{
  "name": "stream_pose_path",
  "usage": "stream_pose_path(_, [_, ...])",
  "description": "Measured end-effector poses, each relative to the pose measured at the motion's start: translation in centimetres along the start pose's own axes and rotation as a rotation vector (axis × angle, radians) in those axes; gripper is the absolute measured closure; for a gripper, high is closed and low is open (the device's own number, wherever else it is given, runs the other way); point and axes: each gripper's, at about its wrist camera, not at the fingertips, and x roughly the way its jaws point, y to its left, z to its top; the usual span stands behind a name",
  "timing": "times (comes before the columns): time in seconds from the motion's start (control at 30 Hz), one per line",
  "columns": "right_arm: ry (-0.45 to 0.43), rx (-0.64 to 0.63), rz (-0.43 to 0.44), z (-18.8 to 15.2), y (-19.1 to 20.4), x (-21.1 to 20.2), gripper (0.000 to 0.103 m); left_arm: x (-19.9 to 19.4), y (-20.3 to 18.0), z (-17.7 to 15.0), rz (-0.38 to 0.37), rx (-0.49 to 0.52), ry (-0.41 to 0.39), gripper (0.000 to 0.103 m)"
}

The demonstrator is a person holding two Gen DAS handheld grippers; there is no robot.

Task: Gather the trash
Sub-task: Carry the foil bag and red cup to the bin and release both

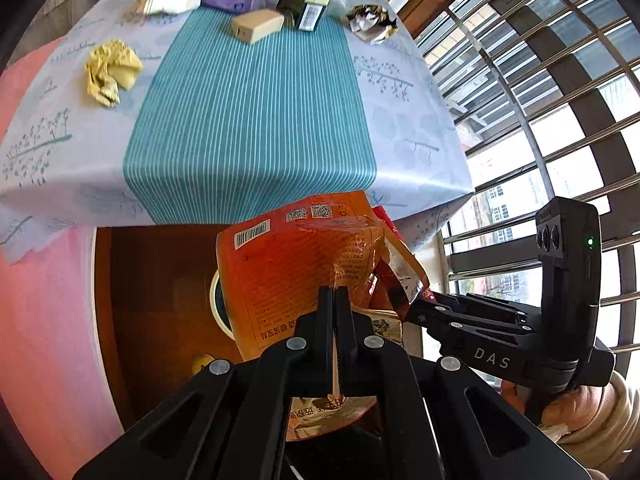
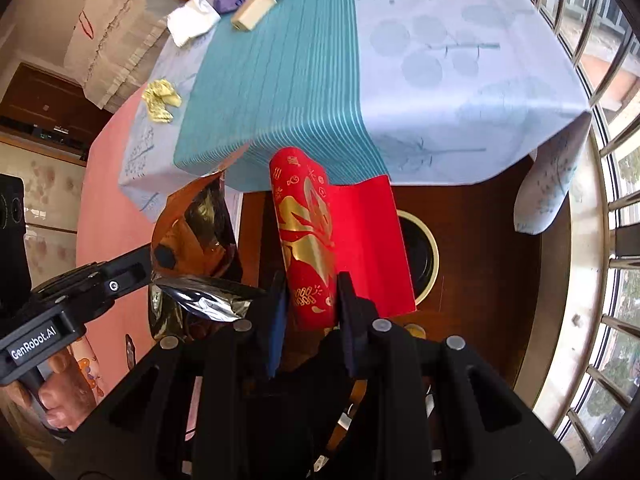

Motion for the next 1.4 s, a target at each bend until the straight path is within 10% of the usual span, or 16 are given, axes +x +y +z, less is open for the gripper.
stream_pose_path(0.63, [0.066, 0.219, -0.107, -6.0, -15.9, 28.7, 0.082, 33.7, 11.7, -9.8, -0.074, 0.049, 0.142, 0.102])
stream_pose_path(0.8, [0.069, 0.192, -0.151, -7.1, -17.9, 33.6, 0.082, 41.0, 13.9, -11.2, -0.025, 0.154, 0.184, 0.086])
stream_pose_path(1.0, [0.044, 0.152, -0.254, -7.2, -18.8, 36.7, 0.067, 45.5, 15.6, -12.0, 0.077, 0.225, 0.21, 0.033])
stream_pose_path(1.4, [-0.002, 0.128, -0.291, -6.4, -17.5, 34.9, 0.058, 43.4, 15.2, -11.0, 0.163, 0.209, 0.143, 0.029])
